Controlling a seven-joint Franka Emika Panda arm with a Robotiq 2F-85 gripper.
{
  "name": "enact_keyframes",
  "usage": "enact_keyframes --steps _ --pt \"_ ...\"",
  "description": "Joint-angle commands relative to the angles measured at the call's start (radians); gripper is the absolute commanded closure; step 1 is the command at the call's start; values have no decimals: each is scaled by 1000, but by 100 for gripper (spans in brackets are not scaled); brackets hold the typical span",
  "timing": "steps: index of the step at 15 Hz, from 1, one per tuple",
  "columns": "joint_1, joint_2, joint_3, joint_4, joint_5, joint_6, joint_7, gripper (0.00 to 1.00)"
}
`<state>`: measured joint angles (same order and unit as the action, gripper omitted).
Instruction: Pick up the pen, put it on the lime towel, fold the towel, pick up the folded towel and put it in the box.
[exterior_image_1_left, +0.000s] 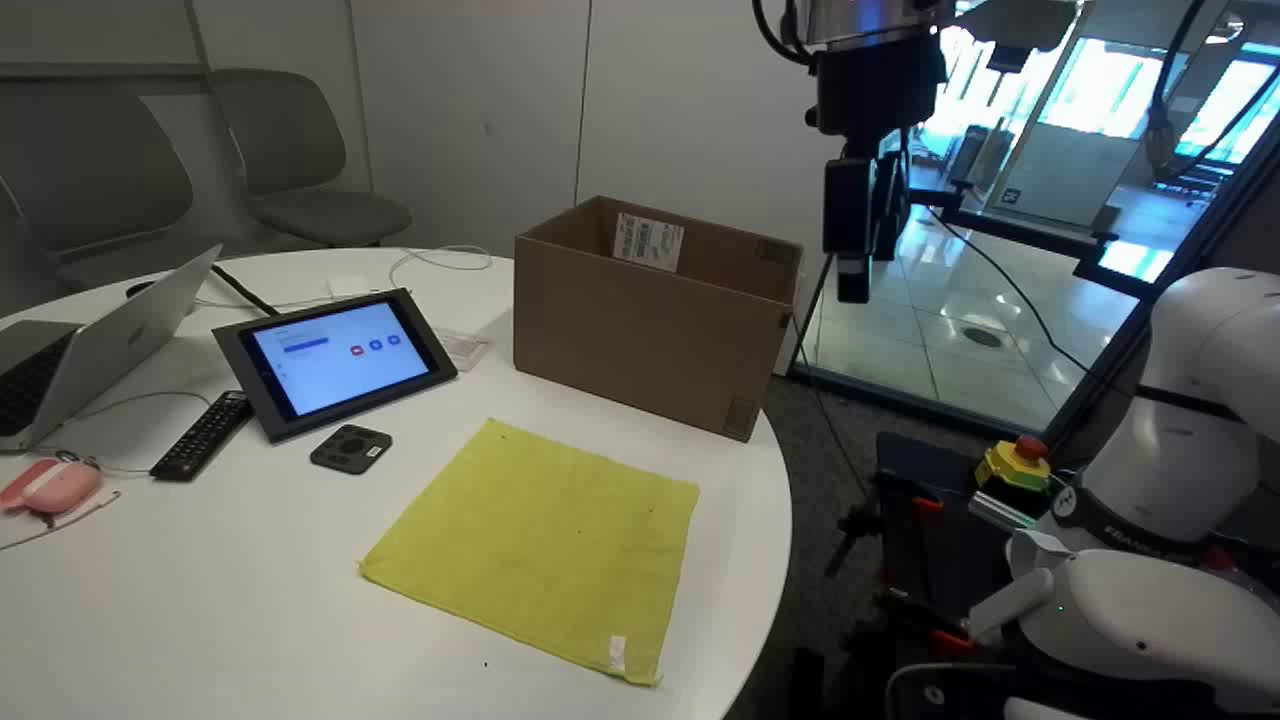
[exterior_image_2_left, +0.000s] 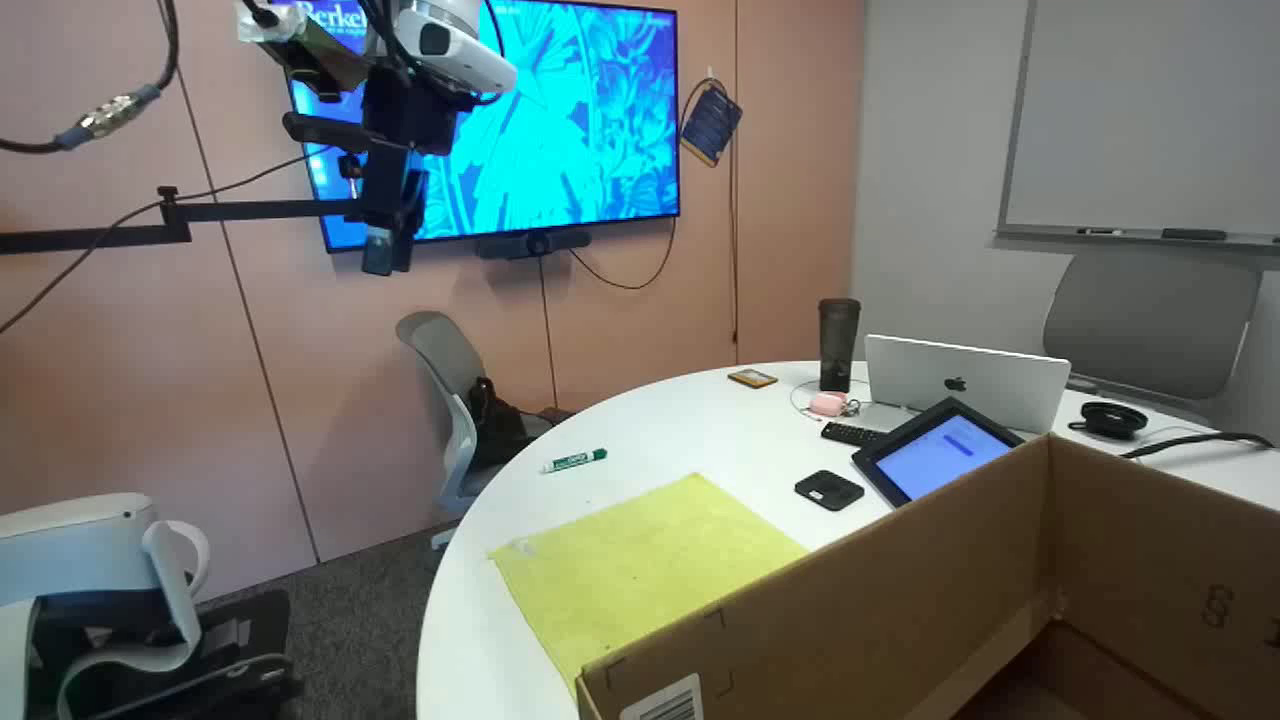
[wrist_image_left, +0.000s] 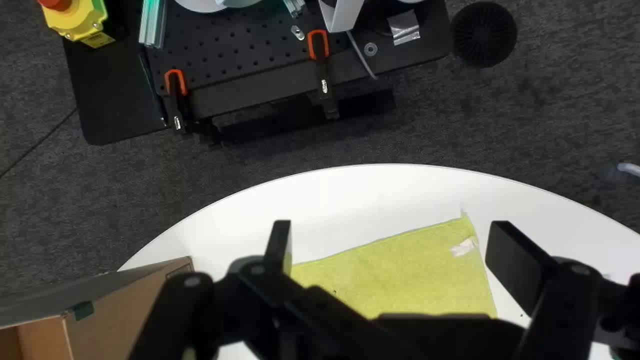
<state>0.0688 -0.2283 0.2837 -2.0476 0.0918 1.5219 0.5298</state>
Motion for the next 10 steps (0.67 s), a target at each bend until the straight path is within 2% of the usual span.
enact_keyframes --steps 1,6,10 --pt "22 2 -20 4 -4 -2 4 0" --pt "26 44 -11 43 -37 15 15 0" --pt "48 175 12 135 -117 125 52 0"
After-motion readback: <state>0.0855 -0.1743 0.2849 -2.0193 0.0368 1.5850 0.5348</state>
